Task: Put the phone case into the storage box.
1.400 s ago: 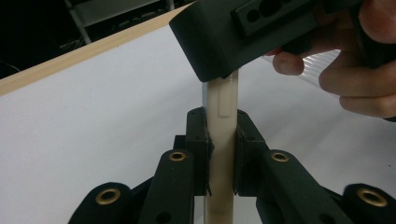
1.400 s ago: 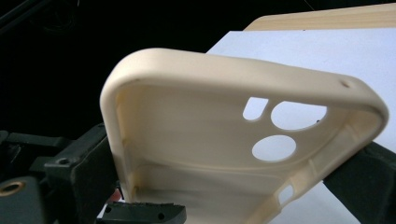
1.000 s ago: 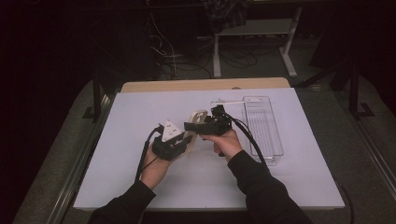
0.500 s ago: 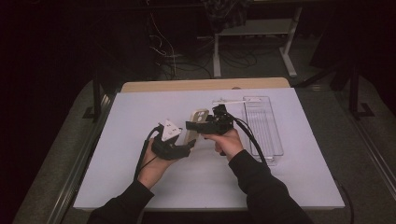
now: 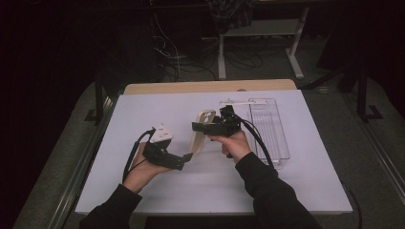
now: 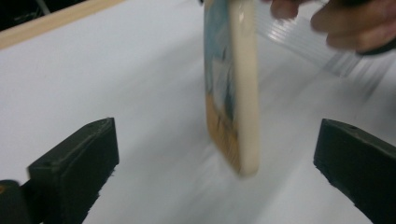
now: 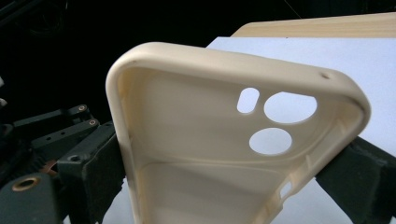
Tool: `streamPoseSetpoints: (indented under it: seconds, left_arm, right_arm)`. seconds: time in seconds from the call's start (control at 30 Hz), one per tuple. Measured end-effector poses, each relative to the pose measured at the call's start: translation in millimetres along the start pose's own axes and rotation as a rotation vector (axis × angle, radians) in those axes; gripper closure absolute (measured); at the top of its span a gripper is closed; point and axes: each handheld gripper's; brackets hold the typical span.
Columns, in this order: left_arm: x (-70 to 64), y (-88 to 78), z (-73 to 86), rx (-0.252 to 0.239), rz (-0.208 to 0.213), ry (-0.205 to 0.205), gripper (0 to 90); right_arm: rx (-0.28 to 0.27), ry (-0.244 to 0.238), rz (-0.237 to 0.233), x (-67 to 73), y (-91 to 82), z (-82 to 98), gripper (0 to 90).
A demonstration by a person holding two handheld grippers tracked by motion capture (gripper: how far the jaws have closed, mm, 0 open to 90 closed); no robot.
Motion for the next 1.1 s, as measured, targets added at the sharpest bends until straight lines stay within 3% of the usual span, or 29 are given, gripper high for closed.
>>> streamPoseSetpoints:
  seconds: [0.17, 0.37, 0.43, 0.53, 0.8, 0.87, 1.1]
  left_arm:
    - [14.8, -9.7, 13.3, -0.003, 0.020, -0.010, 0.0]
    - [30.3, -18.2, 29.0, 0.010, 0.065, 0.037, 0.0]
    - [32.1, -19.2, 34.5, -0.010, 0.078, 0.021, 0.0]
    - [38.3, -21.7, 42.7, -0.012, 0.069, 0.052, 0.0]
    - [44.2, -15.9, 53.2, 0.008, 0.075, 0.034, 0.0]
    - [43.7, -14.8, 53.6, 0.018, 0.064, 0.051, 0.0]
    - [41.3, -16.2, 51.8, -0.005, 0.063, 0.048, 0.0]
  right_arm:
    - [-0.003, 0.003, 0.006, -1.5, -2.1, -1.1, 8.0]
    - [-0.001, -0.004, 0.010, -2.7, -3.4, -1.4, 7.9]
    - [0.002, 0.000, 0.010, -2.7, -3.4, -1.2, 8.0]
    - [0.001, -0.002, 0.011, -3.5, -3.1, -0.6, 7.9]
    - [-0.003, -0.002, 0.018, -4.8, -3.5, -1.1, 8.1]
    - [-0.002, -0.003, 0.020, -5.0, -3.9, -1.0, 8.1]
    - [-0.005, 0.004, 0.022, -4.1, -5.8, -3.3, 8.3]
Point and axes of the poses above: each handheld gripper's, and its own axes: y roughly forward along the jaws, z roughly out of its underside, x roughly to its left, and after that the axes turned 14 degrees about -y, right-handed
